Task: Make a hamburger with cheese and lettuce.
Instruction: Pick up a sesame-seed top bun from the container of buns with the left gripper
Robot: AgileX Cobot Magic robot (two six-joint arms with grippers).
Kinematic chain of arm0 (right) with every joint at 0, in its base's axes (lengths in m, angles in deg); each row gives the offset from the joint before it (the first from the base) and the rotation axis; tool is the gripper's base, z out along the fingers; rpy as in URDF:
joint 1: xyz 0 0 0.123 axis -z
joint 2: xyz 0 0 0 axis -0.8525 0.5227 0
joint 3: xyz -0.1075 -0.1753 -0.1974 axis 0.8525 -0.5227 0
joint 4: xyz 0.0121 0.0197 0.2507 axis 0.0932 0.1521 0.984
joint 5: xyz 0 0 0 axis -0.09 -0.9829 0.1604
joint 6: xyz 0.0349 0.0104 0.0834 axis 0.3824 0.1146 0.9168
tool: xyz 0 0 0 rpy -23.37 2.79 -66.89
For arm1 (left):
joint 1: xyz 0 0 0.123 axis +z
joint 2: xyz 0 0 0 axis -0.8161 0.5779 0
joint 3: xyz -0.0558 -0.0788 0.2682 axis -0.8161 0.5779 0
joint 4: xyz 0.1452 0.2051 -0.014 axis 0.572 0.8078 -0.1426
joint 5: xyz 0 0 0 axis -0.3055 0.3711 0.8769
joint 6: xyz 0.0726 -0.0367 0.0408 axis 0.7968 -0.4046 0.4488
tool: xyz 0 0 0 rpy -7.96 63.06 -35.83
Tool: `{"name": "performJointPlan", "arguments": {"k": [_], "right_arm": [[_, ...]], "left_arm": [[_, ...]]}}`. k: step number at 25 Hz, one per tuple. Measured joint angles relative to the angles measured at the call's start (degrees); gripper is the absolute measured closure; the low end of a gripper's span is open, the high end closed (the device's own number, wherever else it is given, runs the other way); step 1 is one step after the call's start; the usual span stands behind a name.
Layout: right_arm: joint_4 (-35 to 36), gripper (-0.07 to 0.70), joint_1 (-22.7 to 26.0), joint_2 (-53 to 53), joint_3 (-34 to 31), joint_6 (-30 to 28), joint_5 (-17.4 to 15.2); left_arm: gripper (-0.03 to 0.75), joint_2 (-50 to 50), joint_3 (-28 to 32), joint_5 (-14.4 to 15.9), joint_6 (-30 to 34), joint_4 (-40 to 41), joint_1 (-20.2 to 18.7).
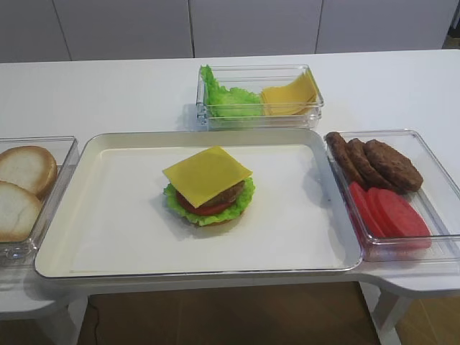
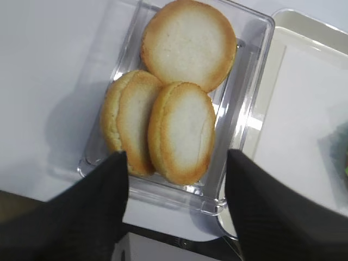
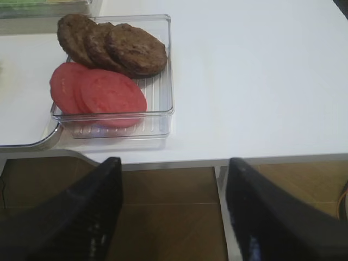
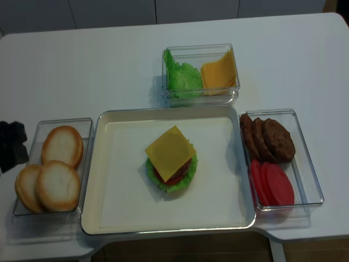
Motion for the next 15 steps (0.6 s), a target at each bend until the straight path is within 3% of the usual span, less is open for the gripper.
{"name": "performJointPlan", "arguments": {"k": [4, 6, 15], "right_arm": [[0.0, 0.178, 0.0, 0.0, 0.0, 0.0, 0.0], [0.1, 0.178, 0.0, 0.0, 0.0, 0.0, 0.0], [0.1, 0.178, 0.0, 0.0, 0.0, -0.04, 0.0]], "left_arm": [[0.294, 3.55, -0.09, 1.52, 10.31, -10.73, 10.53], [0.294, 4.22, -0.09, 1.51, 12.39, -12.23, 13.3], [0.294, 7.0, -0.22, 1.82, 13.58, -12.1, 14.03]]}}
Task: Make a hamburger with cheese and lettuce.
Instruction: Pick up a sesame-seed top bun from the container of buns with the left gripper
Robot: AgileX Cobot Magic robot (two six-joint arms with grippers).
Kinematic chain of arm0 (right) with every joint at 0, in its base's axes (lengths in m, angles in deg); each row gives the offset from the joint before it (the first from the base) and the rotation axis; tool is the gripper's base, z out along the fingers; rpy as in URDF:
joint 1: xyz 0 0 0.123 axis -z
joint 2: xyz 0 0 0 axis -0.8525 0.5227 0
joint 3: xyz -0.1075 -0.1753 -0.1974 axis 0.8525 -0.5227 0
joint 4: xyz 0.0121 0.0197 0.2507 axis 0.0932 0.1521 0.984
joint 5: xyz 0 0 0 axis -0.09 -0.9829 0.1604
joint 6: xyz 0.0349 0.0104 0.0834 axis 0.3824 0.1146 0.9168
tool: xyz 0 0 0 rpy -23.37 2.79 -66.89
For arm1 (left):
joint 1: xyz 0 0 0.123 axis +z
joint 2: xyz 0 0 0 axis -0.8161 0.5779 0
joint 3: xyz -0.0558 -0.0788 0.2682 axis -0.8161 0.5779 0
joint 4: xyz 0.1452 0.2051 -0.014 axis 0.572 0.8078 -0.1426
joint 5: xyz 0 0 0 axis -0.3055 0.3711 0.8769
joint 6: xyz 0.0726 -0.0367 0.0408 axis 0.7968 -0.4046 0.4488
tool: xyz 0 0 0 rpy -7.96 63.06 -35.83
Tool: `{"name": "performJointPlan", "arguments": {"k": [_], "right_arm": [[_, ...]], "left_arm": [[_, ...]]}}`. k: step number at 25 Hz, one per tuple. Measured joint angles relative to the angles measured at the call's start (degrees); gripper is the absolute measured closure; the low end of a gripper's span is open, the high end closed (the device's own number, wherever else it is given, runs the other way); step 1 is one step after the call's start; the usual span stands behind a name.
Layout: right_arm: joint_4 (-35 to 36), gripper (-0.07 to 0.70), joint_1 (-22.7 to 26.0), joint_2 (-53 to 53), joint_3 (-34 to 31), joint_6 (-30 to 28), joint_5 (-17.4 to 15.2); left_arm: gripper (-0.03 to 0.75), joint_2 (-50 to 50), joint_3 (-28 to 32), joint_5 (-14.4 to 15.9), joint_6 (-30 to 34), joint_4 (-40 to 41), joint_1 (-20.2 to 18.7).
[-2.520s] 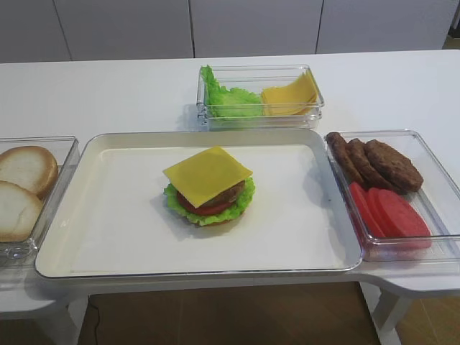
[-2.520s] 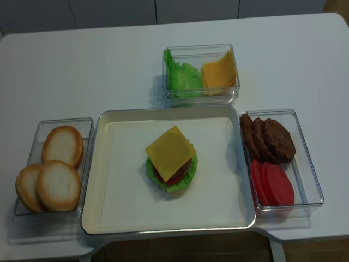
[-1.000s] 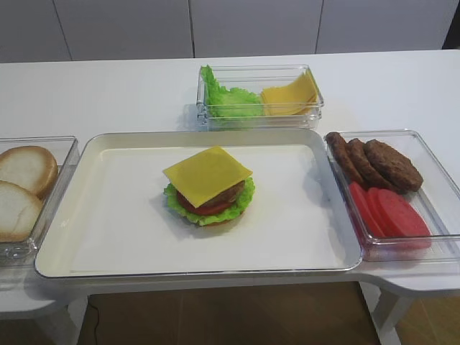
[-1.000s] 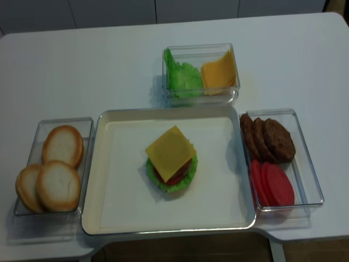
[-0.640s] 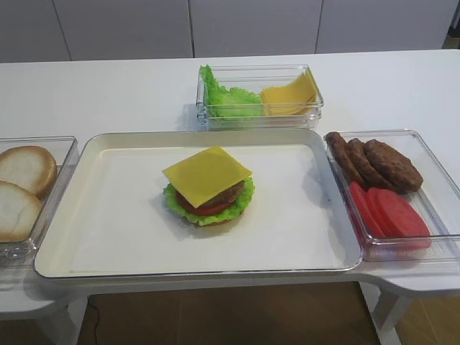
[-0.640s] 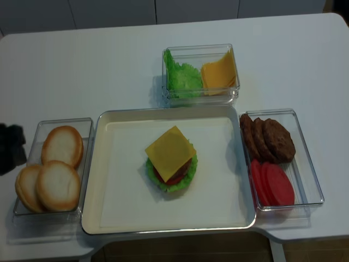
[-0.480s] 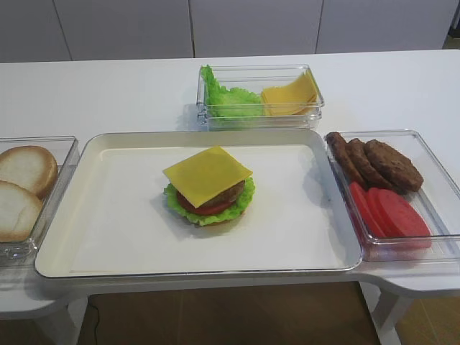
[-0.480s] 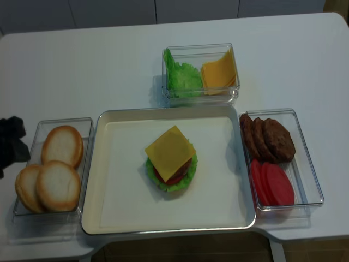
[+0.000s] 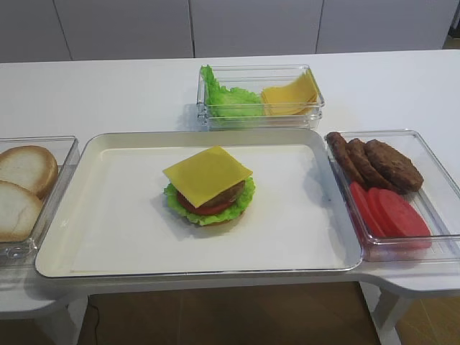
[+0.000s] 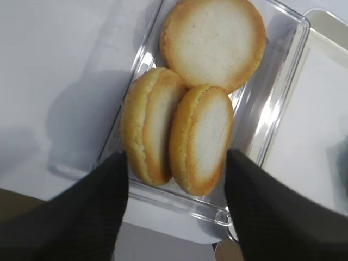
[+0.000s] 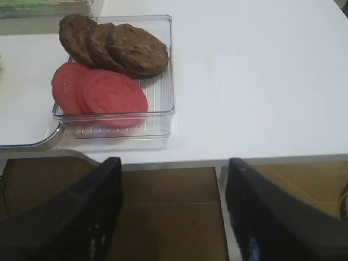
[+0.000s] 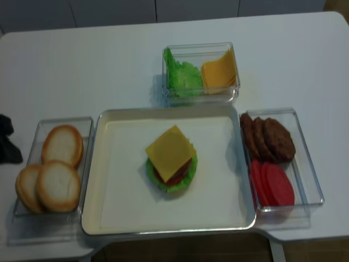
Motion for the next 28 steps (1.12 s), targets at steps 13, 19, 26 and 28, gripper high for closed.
{"name": "performJointPlan", "arguments": {"k": [13, 19, 26, 28], "right_arm": [[0.0, 0.178, 0.0, 0.0, 0.0, 0.0, 0.0], [0.0, 0.178, 0.0, 0.0, 0.0, 0.0, 0.0], [0.0, 0.178, 0.0, 0.0, 0.0, 0.0, 0.0], [0.0, 0.182, 0.0, 0.0, 0.0, 0.0, 0.0]], "left_arm": [[0.294, 9.81, -0.12, -0.75, 0.84, 0.19, 0.0], [0.324, 11.87, -0.24, -1.96, 0.98, 1.76, -0.22], [0.341, 15.08, -0.27, -2.17, 0.98, 1.76, -0.22], [0.343, 15.75, -0.27, -2.34, 0.98, 1.76, -0.22]]}}
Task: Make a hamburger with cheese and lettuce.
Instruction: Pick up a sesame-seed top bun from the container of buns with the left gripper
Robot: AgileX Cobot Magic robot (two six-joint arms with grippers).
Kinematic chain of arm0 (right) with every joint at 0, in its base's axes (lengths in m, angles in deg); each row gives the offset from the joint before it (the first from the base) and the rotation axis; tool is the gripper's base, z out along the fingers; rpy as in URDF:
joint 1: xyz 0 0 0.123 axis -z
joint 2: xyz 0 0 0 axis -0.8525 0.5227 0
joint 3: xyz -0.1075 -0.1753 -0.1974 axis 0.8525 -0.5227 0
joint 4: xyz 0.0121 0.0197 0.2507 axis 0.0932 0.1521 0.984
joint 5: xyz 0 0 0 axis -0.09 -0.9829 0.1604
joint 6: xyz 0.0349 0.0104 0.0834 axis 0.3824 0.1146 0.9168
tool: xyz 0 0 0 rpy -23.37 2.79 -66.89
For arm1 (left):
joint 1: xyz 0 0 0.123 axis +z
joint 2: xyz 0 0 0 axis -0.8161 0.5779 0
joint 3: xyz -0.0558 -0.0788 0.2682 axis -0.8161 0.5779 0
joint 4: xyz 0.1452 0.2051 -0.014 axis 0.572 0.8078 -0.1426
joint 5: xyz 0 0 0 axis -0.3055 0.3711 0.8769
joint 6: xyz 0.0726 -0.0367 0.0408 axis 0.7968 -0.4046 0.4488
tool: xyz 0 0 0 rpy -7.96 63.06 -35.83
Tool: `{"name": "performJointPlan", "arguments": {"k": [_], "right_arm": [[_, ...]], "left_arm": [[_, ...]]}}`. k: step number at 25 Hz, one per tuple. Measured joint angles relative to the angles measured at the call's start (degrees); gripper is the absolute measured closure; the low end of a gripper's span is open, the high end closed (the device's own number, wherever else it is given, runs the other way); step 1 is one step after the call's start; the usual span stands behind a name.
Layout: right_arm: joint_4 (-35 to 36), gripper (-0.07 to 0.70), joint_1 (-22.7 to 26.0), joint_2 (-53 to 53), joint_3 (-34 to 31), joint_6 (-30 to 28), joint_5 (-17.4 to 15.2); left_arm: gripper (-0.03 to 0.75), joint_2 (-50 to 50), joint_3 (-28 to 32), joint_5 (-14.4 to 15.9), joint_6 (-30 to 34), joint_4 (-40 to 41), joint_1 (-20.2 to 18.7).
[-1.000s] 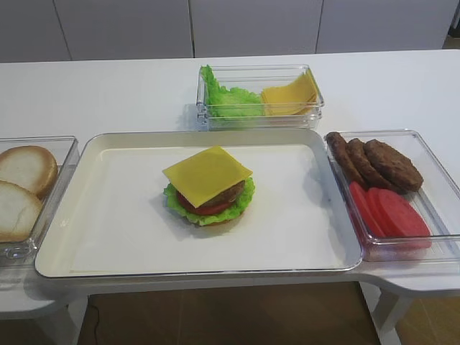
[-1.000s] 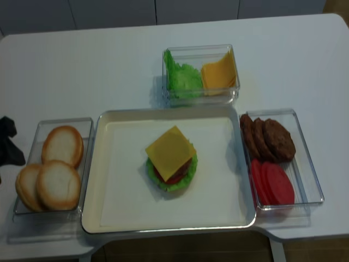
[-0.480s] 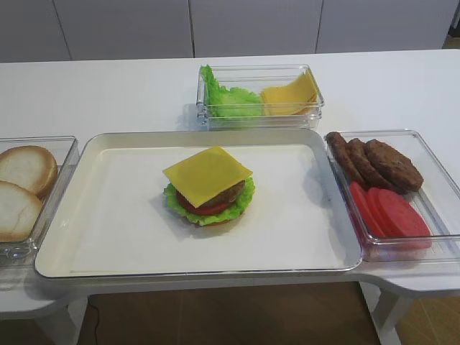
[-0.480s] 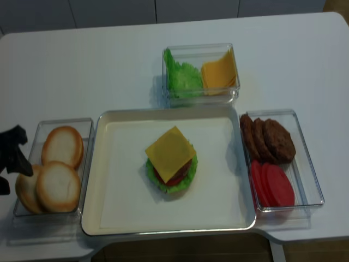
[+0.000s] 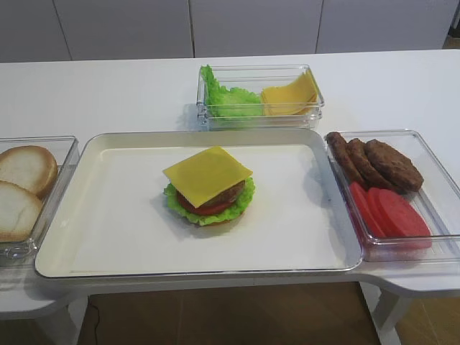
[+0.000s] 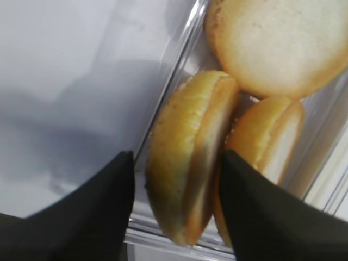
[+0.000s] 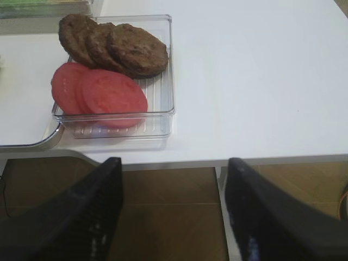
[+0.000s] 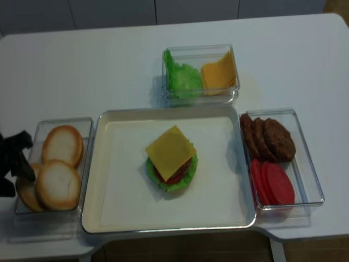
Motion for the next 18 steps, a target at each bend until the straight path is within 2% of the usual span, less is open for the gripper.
{"name": "performJointPlan", "arguments": {"k": [3, 11, 18], "right_arm": [[0.0, 0.184, 0.0, 0.0, 0.0, 0.0, 0.0], [0.0, 0.185, 0.0, 0.0, 0.0, 0.0, 0.0], [0.0, 0.185, 0.0, 0.0, 0.0, 0.0, 0.0]], "left_arm": [[0.365, 0.08, 0.0, -0.03, 0.14, 0.0, 0.0], [0.491, 0.46, -0.09, -0.25, 1.2, 0.36, 0.0], [0.55, 0.46, -0.09, -0.25, 1.57, 1.0, 0.0]]}}
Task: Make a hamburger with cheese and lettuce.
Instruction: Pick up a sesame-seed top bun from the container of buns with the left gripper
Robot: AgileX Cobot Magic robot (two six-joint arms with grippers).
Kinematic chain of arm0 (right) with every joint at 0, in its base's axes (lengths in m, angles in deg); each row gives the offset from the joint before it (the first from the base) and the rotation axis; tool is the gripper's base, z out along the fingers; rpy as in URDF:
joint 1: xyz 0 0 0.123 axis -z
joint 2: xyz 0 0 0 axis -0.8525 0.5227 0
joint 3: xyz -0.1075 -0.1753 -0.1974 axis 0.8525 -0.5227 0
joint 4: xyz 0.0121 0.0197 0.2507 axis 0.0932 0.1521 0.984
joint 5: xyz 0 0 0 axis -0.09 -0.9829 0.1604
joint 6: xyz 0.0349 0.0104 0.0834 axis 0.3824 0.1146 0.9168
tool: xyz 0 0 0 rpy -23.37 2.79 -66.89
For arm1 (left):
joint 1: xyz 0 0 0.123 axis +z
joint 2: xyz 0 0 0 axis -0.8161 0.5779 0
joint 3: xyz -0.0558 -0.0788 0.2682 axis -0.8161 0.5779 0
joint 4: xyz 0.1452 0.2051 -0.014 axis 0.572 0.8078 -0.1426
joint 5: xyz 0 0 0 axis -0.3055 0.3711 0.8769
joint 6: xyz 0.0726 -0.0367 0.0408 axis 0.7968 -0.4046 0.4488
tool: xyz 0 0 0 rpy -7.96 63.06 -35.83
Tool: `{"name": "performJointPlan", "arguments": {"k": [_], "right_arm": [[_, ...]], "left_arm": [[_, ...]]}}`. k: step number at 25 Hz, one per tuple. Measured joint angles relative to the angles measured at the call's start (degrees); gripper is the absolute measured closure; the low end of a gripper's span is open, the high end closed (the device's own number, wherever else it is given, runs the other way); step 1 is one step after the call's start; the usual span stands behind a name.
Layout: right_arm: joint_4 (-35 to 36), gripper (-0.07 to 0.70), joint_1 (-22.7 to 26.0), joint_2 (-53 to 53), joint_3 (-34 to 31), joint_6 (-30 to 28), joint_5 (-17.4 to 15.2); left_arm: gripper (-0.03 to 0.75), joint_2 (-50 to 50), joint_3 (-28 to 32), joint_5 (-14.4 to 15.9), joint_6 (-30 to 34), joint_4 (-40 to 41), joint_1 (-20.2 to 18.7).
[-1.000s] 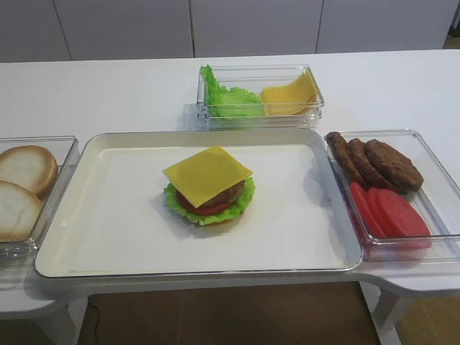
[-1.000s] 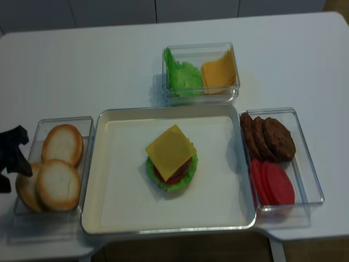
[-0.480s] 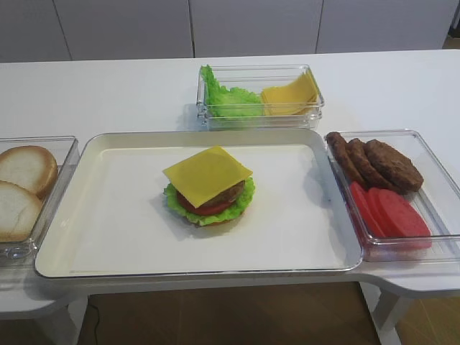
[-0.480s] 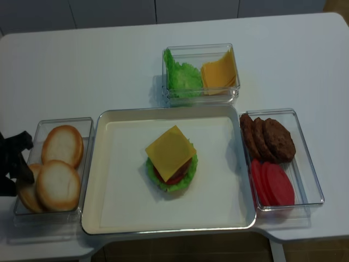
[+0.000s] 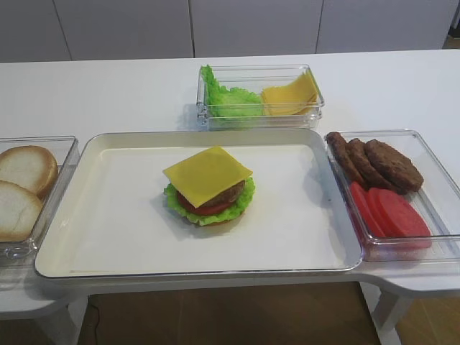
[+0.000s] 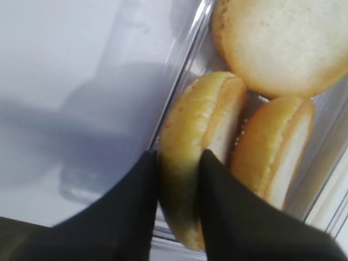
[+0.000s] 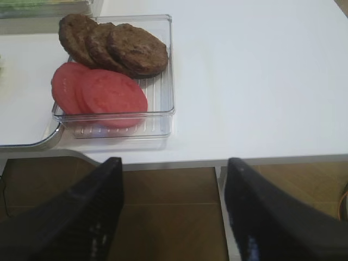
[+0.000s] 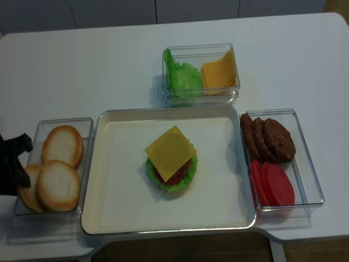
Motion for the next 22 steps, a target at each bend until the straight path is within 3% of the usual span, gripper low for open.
{"name": "performJointPlan", "arguments": {"k": [11, 22], "right_arm": [[0.0, 0.185, 0.0, 0.0, 0.0, 0.0, 0.0], [0.0, 0.185, 0.0, 0.0, 0.0, 0.0, 0.0]], "left_arm": [[0.559, -0.36, 0.0, 0.0, 0.17, 0.1, 0.0], [0.563, -8.48, 0.0, -1.34, 0.39, 4.57, 0.0]]}}
